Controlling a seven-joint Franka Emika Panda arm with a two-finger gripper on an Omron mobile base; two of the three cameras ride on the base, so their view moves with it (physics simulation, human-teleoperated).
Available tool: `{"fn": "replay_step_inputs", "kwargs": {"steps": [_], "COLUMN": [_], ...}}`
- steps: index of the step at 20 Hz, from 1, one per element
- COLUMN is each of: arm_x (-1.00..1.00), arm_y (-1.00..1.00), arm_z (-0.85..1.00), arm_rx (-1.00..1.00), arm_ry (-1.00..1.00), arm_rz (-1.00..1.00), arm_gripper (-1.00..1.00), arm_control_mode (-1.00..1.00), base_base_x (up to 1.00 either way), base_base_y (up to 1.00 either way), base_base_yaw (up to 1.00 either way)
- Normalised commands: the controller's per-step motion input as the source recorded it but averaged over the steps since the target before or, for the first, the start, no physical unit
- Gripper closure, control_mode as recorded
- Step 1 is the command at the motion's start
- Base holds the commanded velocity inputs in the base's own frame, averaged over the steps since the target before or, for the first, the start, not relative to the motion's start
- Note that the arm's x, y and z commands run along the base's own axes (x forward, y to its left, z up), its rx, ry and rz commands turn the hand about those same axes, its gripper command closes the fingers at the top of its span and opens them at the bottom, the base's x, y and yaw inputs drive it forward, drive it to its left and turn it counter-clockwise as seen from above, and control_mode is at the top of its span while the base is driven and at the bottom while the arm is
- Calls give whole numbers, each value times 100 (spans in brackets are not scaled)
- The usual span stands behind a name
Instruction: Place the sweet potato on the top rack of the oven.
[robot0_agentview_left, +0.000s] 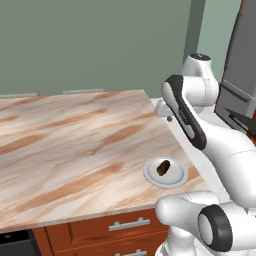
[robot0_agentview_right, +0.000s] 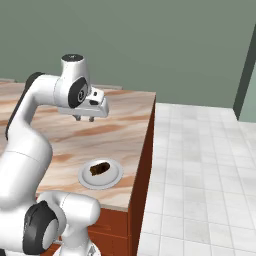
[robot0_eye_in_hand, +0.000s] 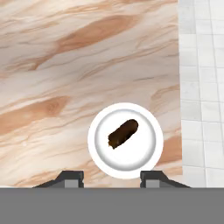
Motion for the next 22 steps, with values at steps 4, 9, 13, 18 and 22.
{"fn": "replay_step_inputs", "kwargs": {"steps": [4,9,13,18,22], "arm_x": [-4,18,11,3,0], "arm_y": [28,36,-5,-39,-18], "arm_z": [-21,-83,-95,-83,-68], "arm_rx": [0,5,14,16,13], "arm_ry": [-5,0,8,19,10], "arm_rz": [-19,-63,-64,-29,-12], "arm_gripper": [-100,-100,-100,-100,-100], "arm_control_mode": [-100,-100,-100,-100,-100], "base_base_x": [0,0,0,0,0], "base_base_y": [0,0,0,0,0], "base_base_yaw": [0,0,0,0,0]}}
